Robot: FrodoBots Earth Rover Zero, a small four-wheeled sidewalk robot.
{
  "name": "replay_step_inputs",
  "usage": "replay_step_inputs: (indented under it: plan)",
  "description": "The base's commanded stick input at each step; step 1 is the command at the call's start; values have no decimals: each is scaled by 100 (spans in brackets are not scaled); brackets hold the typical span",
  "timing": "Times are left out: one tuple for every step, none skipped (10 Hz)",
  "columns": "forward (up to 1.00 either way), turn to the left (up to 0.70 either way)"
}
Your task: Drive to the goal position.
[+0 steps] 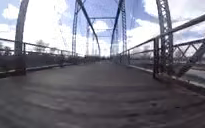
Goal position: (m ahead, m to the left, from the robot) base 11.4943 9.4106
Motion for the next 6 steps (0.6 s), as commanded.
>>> replay_step_inputs:
  plan:
    - [100, 0]
    - [100, 0]
    - [100, 0]
    - [100, 0]
    - [100, 0]
    - [100, 0]
